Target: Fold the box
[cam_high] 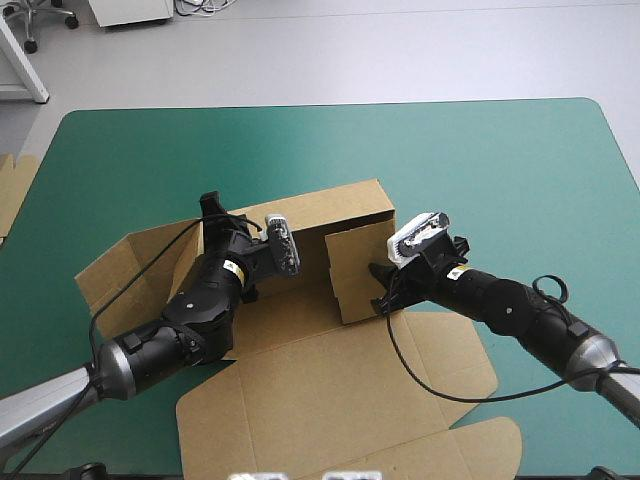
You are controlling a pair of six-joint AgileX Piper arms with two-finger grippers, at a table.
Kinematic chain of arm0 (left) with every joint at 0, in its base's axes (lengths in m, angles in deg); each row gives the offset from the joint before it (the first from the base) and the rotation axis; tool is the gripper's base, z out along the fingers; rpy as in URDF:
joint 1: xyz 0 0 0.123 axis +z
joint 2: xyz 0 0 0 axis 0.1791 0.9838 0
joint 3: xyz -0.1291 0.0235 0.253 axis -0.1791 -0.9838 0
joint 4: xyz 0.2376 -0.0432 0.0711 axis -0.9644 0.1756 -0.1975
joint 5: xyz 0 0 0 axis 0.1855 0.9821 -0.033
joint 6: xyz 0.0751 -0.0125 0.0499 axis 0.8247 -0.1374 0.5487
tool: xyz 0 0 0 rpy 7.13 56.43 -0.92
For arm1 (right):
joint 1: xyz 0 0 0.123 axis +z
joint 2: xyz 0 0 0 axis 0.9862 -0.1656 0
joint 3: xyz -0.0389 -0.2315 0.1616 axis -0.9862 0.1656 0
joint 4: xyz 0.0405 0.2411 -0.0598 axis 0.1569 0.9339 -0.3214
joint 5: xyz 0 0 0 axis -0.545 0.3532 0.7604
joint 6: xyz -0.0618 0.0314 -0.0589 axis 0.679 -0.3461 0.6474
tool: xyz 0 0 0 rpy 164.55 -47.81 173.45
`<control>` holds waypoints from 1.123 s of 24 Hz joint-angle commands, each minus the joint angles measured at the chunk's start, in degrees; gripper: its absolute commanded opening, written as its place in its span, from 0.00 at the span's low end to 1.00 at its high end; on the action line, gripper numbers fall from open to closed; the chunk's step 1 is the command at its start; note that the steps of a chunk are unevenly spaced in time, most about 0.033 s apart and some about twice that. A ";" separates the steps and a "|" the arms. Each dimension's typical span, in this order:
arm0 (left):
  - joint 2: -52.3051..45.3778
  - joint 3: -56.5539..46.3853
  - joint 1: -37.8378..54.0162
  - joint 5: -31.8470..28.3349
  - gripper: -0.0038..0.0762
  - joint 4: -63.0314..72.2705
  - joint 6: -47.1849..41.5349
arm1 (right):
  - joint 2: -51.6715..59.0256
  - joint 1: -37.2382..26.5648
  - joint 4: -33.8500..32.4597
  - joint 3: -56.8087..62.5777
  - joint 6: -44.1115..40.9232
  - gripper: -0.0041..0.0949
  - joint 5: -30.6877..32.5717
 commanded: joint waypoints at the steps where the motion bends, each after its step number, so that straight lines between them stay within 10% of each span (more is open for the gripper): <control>1: -1.13 0.87 -0.49 -2.11 0.04 1.69 -2.56 | 0.15 0.20 -0.21 -1.46 -0.46 0.51 -3.72; 27: 0.53 0.98 -0.49 -0.24 0.03 0.01 -5.91 | -6.87 5.87 0.18 -1.81 1.02 0.40 -23.56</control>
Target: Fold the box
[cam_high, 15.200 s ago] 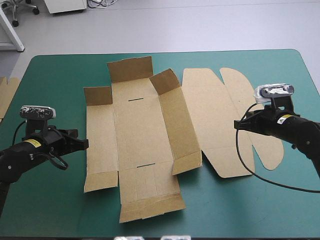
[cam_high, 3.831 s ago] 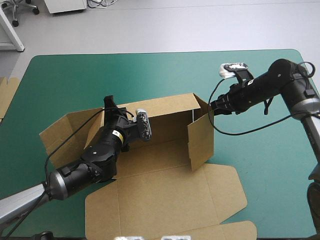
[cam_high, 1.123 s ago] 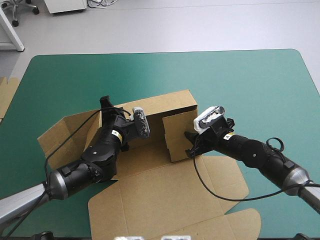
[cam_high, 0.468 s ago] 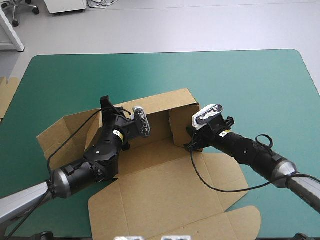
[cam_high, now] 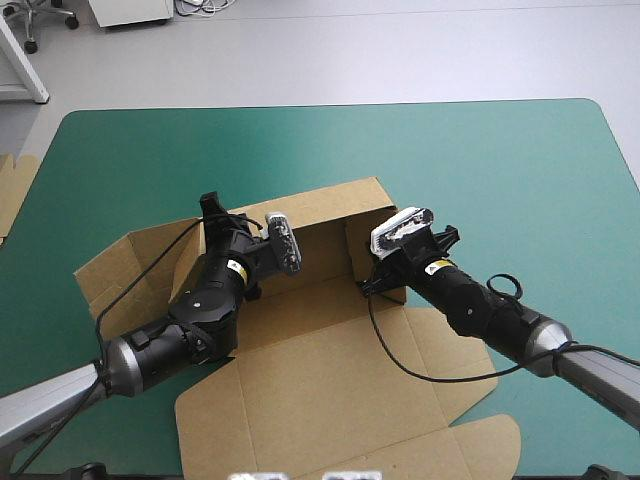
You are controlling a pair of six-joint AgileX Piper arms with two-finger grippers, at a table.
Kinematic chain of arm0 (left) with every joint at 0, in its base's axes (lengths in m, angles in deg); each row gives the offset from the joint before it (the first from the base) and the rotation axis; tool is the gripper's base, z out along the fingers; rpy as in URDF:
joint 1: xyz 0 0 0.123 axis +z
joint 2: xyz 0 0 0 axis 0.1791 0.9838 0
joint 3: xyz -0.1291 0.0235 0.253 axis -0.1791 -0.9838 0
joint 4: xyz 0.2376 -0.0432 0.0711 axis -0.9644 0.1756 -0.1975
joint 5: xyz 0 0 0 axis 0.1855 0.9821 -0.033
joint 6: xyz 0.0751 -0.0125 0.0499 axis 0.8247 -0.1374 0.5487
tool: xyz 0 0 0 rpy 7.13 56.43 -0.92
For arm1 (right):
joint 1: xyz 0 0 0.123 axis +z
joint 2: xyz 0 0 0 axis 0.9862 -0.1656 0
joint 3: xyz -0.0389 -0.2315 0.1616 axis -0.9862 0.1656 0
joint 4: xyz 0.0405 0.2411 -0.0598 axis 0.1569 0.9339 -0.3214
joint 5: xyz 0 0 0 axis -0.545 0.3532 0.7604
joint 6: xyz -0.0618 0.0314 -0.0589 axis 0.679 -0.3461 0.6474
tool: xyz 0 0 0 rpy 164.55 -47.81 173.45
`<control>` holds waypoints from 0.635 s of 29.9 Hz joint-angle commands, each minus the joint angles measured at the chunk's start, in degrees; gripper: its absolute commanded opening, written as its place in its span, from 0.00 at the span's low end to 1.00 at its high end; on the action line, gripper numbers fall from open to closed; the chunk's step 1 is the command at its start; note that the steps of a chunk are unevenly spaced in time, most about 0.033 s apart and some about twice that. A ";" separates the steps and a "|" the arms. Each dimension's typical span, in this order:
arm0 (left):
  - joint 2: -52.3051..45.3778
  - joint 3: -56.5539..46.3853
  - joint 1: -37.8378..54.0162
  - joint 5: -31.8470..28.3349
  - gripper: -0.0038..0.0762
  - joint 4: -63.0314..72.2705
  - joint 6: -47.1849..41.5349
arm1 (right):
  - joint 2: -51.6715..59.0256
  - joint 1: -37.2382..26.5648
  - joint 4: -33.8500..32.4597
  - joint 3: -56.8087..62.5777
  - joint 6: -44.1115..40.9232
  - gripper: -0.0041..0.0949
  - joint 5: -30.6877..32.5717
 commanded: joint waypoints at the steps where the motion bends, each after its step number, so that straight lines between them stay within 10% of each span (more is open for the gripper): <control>1: -0.89 0.98 -0.49 -0.93 0.04 1.68 -2.18 | 1.12 0.23 -0.09 -1.76 0.68 0.37 -3.51; 7: -0.89 0.98 -0.49 -0.42 0.03 1.68 -2.18 | 1.12 0.23 0.16 -1.76 0.45 0.02 -3.26; 19: -0.89 0.98 -0.49 0.16 0.04 1.68 -2.18 | 1.12 0.23 1.02 -1.76 0.50 0.03 -1.66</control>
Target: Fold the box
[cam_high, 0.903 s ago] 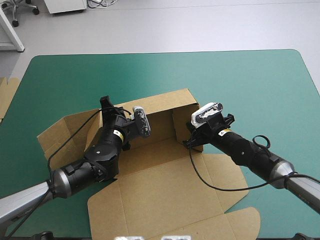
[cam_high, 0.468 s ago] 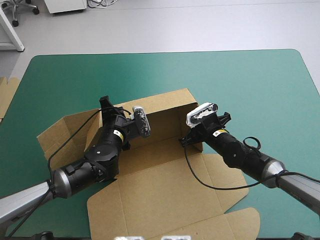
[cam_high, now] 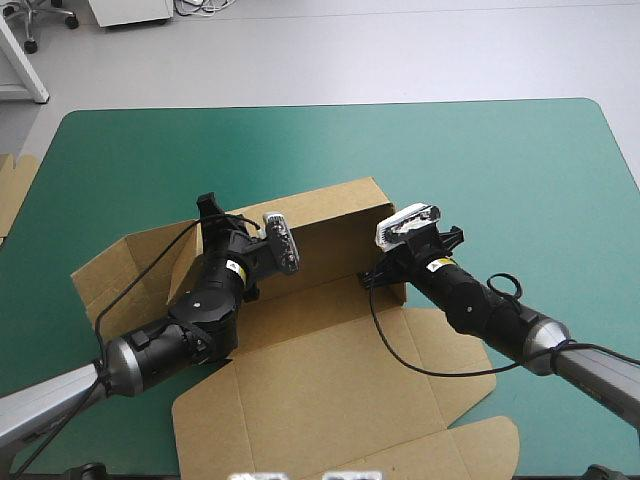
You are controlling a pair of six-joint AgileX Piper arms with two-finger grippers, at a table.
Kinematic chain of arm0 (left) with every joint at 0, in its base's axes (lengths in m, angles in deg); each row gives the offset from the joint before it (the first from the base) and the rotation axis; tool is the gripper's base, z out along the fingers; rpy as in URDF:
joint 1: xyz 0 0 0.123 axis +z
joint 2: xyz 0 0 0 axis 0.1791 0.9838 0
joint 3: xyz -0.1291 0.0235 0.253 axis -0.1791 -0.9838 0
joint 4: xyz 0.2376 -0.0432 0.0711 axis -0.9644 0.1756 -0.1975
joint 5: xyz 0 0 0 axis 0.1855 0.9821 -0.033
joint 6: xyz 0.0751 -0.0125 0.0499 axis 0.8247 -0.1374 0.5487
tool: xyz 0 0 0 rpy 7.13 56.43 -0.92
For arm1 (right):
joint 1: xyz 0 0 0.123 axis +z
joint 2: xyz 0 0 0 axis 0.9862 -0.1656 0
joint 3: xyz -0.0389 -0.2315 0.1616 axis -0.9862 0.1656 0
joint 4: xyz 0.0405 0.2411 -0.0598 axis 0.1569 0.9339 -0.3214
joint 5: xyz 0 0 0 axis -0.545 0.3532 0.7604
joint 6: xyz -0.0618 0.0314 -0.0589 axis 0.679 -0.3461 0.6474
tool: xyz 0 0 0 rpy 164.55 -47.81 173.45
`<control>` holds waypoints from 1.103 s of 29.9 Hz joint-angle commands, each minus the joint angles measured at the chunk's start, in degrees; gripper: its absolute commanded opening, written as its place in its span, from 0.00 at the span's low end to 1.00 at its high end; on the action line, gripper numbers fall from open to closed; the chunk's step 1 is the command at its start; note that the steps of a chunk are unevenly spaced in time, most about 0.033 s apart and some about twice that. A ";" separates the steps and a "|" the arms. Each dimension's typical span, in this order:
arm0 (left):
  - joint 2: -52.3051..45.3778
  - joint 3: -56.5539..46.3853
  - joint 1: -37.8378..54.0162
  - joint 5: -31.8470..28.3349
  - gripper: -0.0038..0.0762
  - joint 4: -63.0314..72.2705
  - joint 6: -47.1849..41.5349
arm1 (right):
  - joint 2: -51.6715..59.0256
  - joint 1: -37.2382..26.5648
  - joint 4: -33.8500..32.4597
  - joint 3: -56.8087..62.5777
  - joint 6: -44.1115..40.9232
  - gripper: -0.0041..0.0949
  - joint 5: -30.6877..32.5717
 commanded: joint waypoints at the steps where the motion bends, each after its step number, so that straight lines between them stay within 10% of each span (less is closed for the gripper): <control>1: -0.89 0.98 -0.49 -1.04 0.04 1.58 -1.94 | 1.65 0.28 -1.46 -1.76 1.64 0.03 0.27; 13: -2.91 0.98 -5.82 2.77 0.53 4.21 -1.71 | 1.65 0.28 -0.51 -1.76 1.64 0.03 -0.20; 33: -6.78 14.92 -20.03 21.90 0.41 2.56 -3.00 | 1.65 0.28 -0.09 -1.76 1.64 0.03 -0.82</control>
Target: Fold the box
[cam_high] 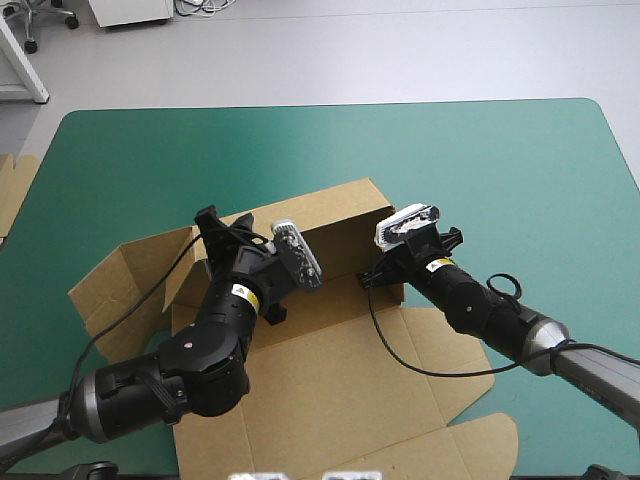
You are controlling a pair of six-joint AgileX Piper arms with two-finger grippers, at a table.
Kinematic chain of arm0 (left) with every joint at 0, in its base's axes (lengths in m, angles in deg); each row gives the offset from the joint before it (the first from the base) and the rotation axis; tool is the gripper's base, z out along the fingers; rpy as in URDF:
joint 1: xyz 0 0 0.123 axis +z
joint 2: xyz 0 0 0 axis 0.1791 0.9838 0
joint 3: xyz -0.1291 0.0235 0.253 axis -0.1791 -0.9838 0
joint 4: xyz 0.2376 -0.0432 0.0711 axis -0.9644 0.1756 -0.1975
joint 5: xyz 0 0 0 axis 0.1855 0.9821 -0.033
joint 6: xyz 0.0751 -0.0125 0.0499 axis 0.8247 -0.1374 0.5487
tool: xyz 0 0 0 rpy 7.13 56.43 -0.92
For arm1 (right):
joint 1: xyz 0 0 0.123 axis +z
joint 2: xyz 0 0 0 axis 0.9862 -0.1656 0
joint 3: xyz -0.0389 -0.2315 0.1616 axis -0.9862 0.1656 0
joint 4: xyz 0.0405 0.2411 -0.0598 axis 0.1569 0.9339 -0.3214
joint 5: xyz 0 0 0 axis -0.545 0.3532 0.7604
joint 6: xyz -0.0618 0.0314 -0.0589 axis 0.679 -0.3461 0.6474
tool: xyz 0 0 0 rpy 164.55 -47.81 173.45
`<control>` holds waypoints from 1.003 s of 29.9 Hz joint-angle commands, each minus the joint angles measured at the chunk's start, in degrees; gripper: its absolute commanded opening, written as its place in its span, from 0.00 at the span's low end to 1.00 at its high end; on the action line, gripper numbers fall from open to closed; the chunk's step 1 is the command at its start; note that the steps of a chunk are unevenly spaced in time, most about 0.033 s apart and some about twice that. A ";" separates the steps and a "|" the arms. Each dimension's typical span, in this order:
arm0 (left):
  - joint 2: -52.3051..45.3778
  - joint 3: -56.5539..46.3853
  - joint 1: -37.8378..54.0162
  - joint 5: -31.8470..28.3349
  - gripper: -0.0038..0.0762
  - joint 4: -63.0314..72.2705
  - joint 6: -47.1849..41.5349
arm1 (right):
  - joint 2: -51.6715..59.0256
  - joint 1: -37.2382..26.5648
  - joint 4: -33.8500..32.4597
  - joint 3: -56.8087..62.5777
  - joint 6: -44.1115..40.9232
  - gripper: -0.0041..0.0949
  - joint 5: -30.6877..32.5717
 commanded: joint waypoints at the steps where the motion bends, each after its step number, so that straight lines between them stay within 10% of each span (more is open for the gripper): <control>1: -2.13 5.23 -0.34 2.00 0.34 -5.20 -0.91 | 1.65 0.23 -1.36 -1.71 1.30 0.03 -1.02; 6: -2.37 10.38 -0.13 -0.26 0.04 -5.36 0.66 | 1.65 0.23 -1.06 -1.71 1.46 0.03 -1.02; 14: -2.37 21.87 12.98 -9.20 0.04 18.53 9.66 | 1.61 0.23 -0.71 -1.71 1.46 0.03 -0.90; 30: -0.78 28.77 73.18 -21.08 0.04 64.09 29.17 | 1.61 0.23 0.62 -1.71 1.73 0.03 1.82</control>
